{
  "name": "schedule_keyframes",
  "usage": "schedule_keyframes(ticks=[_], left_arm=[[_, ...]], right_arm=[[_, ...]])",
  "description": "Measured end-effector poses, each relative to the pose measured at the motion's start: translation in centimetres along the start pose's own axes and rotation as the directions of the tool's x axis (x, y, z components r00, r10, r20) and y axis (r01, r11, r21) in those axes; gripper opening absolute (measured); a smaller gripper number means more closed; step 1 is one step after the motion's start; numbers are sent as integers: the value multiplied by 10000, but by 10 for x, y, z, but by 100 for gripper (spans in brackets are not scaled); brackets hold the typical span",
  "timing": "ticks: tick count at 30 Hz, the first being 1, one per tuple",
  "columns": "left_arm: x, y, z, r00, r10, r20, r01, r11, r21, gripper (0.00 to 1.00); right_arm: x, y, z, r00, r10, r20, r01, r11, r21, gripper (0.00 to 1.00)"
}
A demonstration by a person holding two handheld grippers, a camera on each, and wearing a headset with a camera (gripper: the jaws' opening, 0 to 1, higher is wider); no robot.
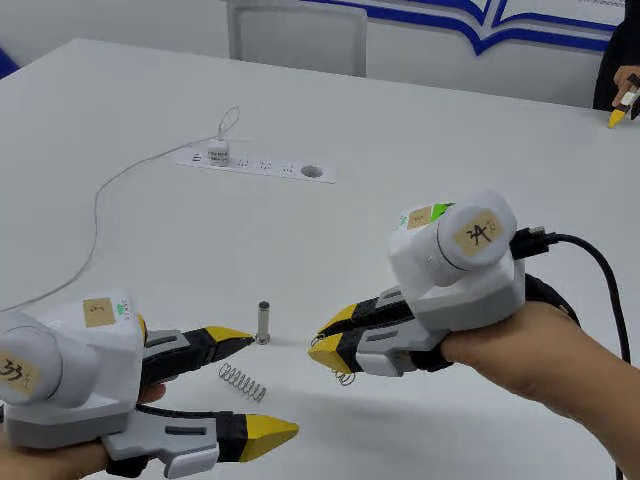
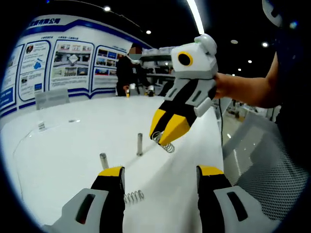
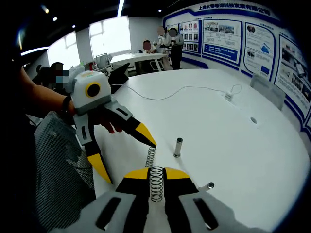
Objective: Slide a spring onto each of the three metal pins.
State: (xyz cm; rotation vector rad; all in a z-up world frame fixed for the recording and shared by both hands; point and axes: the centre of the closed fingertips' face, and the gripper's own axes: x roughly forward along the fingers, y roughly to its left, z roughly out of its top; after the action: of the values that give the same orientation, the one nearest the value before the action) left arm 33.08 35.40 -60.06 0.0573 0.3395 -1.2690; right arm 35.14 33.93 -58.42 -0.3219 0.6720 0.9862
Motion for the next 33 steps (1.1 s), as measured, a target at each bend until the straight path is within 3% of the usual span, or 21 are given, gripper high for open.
schedule_keyframes(ticks=[12,17,33], left_arm=[[8,-9,15,9951,-772,619,820,9935,-789,46],[11,-11,18,9925,-1008,689,1071,9896,-960,40],[17,-13,33,9849,-1374,1049,1467,9854,-861,17]], right_arm=[[1,18,21,9957,525,767,-531,9986,51,12],[0,21,28,9930,572,1032,-574,9984,-14,12],[-1,24,34,9879,653,1406,-666,9978,42,12]])
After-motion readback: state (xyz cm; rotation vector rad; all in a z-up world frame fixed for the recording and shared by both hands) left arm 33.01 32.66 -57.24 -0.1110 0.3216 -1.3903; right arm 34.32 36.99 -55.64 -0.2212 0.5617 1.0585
